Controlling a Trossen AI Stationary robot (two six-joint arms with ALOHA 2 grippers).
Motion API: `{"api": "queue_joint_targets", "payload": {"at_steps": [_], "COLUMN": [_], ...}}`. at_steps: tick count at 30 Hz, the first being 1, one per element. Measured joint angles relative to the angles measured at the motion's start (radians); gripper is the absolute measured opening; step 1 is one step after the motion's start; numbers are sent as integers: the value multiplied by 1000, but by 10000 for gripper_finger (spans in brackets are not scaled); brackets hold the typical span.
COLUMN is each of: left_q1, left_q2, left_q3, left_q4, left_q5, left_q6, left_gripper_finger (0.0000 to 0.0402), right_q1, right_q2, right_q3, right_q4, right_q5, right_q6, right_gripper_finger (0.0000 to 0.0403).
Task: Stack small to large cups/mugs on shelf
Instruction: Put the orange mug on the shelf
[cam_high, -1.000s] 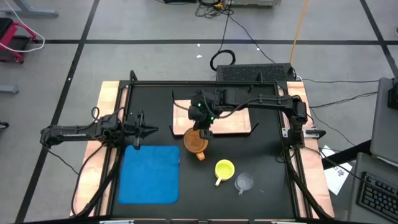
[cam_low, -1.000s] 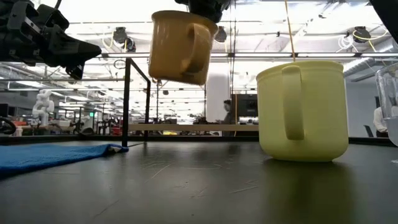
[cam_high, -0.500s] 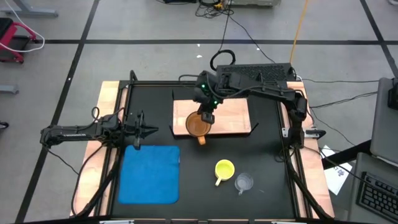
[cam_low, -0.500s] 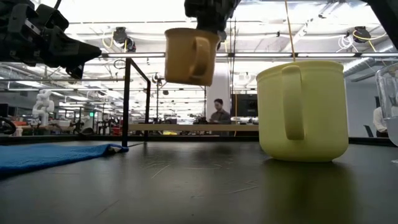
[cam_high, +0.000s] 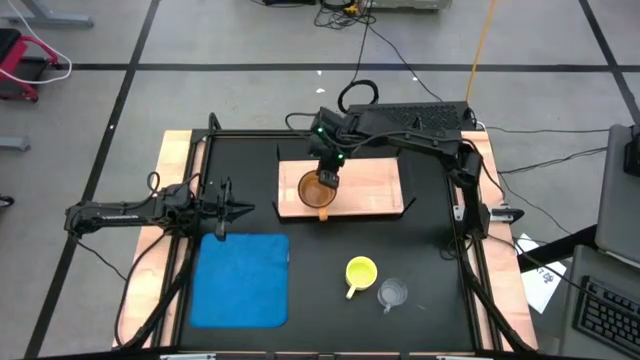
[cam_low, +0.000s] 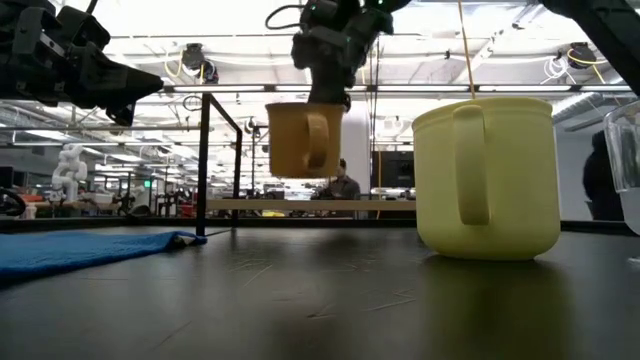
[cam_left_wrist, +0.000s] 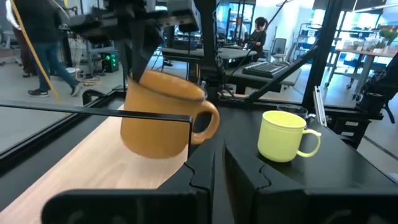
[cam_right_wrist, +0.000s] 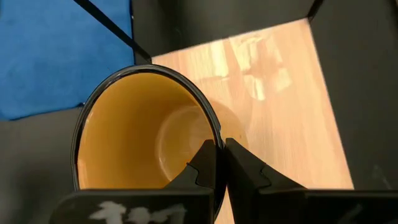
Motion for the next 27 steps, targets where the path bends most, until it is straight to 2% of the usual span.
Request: {"api": "queue_joint_targets", "payload": {"at_steps": [18,27], "left_q1": [0,0], "left_q2": [0,0], "left_q3": [0,0], "left_q4": [1,0], "left_q5": [0,0], "left_q6": [24,24], "left_gripper_finger": [33,33], "right_q1": [-40,-65], "right_q2": [39,39], "right_q3": [-2,0], "right_q4": [42,62], "right_q5": [1,-31], "right_q6": [7,32], "right_gripper_finger": [5,5]}}
